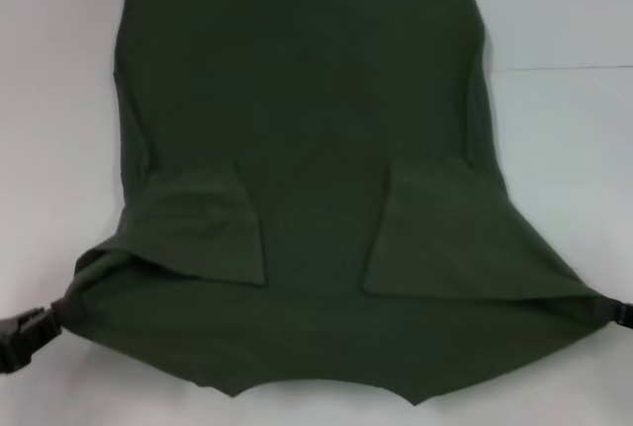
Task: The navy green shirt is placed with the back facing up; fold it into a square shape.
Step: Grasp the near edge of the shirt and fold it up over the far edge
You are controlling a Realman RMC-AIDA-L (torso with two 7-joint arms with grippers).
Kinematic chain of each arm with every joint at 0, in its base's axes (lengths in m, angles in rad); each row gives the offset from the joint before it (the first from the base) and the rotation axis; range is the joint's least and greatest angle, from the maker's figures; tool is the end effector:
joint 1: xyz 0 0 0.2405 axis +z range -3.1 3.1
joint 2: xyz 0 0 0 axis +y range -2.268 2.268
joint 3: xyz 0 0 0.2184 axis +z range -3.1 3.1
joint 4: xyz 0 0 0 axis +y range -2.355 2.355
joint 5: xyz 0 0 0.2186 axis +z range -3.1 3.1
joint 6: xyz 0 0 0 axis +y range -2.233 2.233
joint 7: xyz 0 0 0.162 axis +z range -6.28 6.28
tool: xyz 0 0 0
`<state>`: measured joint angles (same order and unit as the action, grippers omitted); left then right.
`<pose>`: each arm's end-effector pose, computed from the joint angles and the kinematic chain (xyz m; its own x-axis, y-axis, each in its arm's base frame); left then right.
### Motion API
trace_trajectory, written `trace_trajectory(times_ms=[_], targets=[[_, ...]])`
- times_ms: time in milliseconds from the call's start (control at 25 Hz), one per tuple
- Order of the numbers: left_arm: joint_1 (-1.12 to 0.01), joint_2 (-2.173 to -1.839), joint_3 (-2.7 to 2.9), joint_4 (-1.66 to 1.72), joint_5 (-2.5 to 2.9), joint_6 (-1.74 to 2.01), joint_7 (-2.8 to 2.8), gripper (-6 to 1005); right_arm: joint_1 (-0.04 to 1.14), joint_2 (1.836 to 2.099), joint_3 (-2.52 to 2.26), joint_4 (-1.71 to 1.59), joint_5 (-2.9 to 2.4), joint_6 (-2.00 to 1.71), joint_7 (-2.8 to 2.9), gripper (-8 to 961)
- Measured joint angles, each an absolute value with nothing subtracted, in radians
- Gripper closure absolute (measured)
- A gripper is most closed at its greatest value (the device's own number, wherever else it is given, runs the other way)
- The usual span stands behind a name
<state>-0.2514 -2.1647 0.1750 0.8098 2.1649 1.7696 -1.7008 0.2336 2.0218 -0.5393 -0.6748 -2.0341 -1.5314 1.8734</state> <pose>-0.3218 0.2297 0.0515 0.2763 0.6315 0.7244 0.9056 -0.4234 0.0237 0.3449 0.2542 0.0470 0.2297 -0.7647 -0.6021 -0.9564 -0.2920 0.0060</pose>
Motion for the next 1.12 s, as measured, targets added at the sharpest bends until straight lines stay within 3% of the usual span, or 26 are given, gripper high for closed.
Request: trace_trajectory(times_ms=[600, 1120], targets=[[-0.192, -2.172, 0.164, 0.804, 2.246, 1.901, -1.690, 959, 0.099, 2.020, -0.387, -0.716, -2.056, -1.676, 1.809, 923], [-0.184, -2.175, 0.162, 0.797, 2.275, 1.927, -1.692, 958, 0.083, 2.019, -0.225, -0.716, -2.155, -1.739, 1.783, 909]])
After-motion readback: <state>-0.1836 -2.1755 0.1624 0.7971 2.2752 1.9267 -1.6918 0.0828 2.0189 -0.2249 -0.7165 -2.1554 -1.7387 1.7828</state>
